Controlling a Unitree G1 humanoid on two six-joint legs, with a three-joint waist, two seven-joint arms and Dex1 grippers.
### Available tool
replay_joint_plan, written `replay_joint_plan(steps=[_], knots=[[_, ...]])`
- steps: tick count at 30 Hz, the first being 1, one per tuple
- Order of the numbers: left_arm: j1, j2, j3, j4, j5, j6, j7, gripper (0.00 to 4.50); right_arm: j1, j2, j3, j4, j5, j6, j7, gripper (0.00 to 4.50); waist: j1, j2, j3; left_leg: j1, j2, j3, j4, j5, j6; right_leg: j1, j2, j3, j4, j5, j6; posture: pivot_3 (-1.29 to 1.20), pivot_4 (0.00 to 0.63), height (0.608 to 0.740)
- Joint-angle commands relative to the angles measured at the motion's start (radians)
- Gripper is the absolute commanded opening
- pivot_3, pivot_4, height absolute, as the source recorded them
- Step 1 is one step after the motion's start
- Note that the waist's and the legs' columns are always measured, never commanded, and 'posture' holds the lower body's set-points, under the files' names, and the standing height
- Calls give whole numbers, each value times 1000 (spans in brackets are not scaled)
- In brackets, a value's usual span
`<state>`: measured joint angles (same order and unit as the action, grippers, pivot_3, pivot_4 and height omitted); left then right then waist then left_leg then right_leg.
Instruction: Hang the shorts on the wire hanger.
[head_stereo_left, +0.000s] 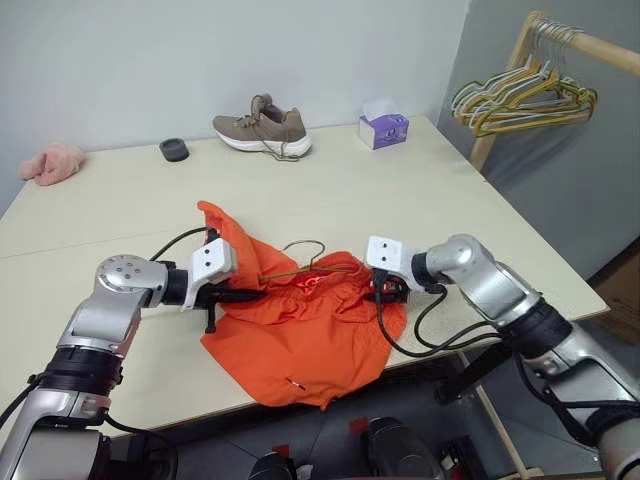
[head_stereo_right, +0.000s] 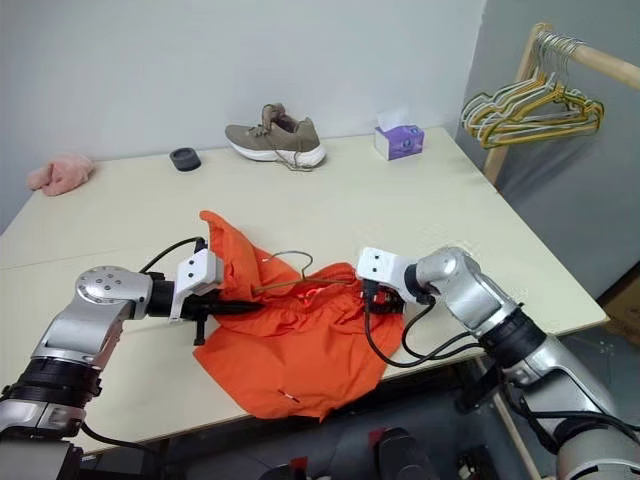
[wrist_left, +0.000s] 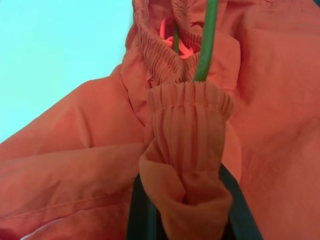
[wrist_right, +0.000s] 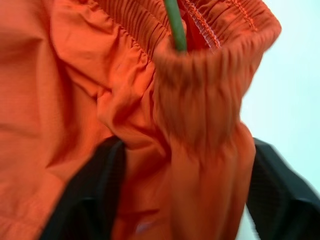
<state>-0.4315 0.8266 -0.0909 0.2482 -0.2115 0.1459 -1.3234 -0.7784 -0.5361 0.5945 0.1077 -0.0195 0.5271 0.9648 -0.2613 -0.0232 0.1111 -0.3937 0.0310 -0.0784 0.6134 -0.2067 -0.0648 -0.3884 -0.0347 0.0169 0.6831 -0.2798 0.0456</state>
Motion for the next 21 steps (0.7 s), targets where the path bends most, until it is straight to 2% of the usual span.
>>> replay_joint_plan(steps=[1,7,11,15,21], knots=[[-8,6,16,-37,-13,1,-6,0,-48,24,-6,24,-22,-59,43,2095,0,0,0,0,0,0,0,0,0,0,0,0,0,0,0,-225,19,740],[-3,5,21,-40,-16,-7,-5,0,-45,33,-30,-9,-20,-64,96,28,1,0,-1,0,0,0,0,0,0,0,0,0,1,0,0,-224,18,740],[-7,-3,33,-41,-45,31,-14,0,-35,22,-44,-48,-21,-52,119,28,0,0,-1,0,0,0,1,0,0,0,0,0,1,0,0,-229,19,740],[-19,-23,52,-29,-66,57,7,982,-25,10,-60,-90,-13,-24,130,0,0,0,-1,0,0,-1,1,0,0,0,0,0,2,0,0,-236,20,740],[-8,-27,140,-17,-121,62,43,2786,4,-15,-104,-126,3,39,134,0,-1,0,-2,1,0,-1,2,0,0,0,0,0,4,0,0,-243,23,740]])
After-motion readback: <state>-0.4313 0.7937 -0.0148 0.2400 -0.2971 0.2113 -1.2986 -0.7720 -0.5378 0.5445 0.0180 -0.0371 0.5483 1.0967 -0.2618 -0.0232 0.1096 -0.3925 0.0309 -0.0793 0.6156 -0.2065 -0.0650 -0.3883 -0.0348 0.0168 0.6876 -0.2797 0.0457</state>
